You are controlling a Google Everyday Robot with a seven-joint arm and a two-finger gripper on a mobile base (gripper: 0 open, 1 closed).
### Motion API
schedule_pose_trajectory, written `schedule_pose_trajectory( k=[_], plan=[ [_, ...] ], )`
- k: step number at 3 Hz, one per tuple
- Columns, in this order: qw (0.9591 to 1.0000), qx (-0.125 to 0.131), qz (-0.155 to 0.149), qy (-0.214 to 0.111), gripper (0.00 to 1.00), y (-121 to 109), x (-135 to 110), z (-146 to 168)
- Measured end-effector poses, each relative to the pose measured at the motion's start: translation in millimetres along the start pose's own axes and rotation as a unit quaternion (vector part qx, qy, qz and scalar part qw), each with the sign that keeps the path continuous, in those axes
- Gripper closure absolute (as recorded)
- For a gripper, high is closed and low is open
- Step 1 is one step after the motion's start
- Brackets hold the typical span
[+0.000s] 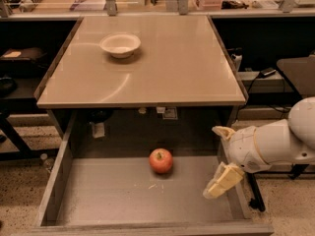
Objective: Pick apple from top drawer and place on counter
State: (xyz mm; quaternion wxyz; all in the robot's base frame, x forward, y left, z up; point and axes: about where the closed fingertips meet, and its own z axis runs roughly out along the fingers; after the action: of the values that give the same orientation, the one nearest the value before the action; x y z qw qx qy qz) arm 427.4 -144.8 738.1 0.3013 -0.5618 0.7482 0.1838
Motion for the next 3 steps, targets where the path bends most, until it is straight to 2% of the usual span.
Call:
schedule_pose_trajectory(
  k=[2, 3],
  plan=[
    [0.9985, 0.004, 0.046, -0.03, 0.0, -22, 18, 70],
    [0.9967, -0.01, 0.068, -0.044, 0.0, -26, 22, 106]
  ],
)
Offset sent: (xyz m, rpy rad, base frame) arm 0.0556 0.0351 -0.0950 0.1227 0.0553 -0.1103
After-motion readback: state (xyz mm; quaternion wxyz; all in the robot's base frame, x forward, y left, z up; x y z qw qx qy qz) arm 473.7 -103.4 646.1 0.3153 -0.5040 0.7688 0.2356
